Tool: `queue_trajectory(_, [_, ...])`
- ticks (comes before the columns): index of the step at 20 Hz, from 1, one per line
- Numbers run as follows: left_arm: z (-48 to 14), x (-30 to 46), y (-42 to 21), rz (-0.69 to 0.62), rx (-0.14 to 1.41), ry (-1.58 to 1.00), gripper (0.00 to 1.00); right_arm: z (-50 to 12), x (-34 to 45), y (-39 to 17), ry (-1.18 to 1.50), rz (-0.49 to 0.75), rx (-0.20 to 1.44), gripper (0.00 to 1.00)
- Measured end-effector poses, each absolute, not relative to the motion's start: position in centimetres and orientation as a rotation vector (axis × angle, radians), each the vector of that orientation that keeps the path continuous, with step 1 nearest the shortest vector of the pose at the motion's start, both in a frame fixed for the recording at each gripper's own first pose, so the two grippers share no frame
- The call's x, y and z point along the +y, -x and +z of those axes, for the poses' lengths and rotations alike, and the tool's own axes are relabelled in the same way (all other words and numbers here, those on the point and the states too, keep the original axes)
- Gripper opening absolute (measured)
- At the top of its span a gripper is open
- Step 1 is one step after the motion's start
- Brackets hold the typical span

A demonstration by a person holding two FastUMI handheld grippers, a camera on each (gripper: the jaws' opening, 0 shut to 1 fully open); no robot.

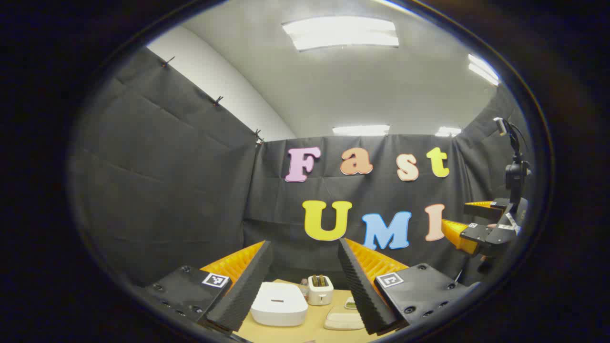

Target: Close the left gripper, press the button to open the rice cooker; take a wooden spoon from the chopstick holder with the right hand, scoop a spoonful of rice and pour it into the rice cooker, then put the wooden spoon back into the chopstick holder.

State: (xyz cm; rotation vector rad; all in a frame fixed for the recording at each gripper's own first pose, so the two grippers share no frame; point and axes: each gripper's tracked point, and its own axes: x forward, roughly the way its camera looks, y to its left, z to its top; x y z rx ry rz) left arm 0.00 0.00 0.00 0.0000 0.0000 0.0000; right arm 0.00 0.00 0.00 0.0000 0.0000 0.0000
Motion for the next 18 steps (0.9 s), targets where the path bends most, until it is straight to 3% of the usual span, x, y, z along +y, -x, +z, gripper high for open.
queue_trajectory(2, [0.2, 1.2, -0.2, 0.003, -0.006, 0.013, 0.93, 0.2, 1.1, -0.1, 0.004, 0.003, 0.005, 0.97])
queue_trajectory(3, [0.1, 1.9, -0.2, 0.002, -0.005, 0.019, 0.99, 0.3, 1.6, -0.1, 0.007, 0.001, 0.007, 0.97])
queue_trajectory(5, [-0.2, 3.4, -0.1, 0.010, 0.003, 0.025, 0.92, 0.5, 2.7, -0.1, 0.006, 0.003, 0.012, 0.97])
queue_trajectory(13, [0.0, 7.4, 0.1, 0.026, 0.011, 0.008, 0.92, 1.3, 6.1, -0.4, -0.029, 0.002, 0.011, 0.97])
queue_trajectory(14, [0.0, 7.5, -0.1, 0.023, 0.011, 0.008, 0.96, 1.5, 6.3, -0.4, -0.026, 0.001, 0.010, 0.97])
queue_trajectory(15, [-0.1, 7.3, -0.2, 0.020, 0.013, 0.007, 0.92, 1.5, 6.2, -0.4, -0.020, -0.003, 0.009, 0.97])
queue_trajectory(18, [-0.6, 7.1, -0.6, 0.004, 0.020, 0.005, 0.96, 1.3, 5.9, -0.2, -0.016, -0.017, 0.016, 0.97])
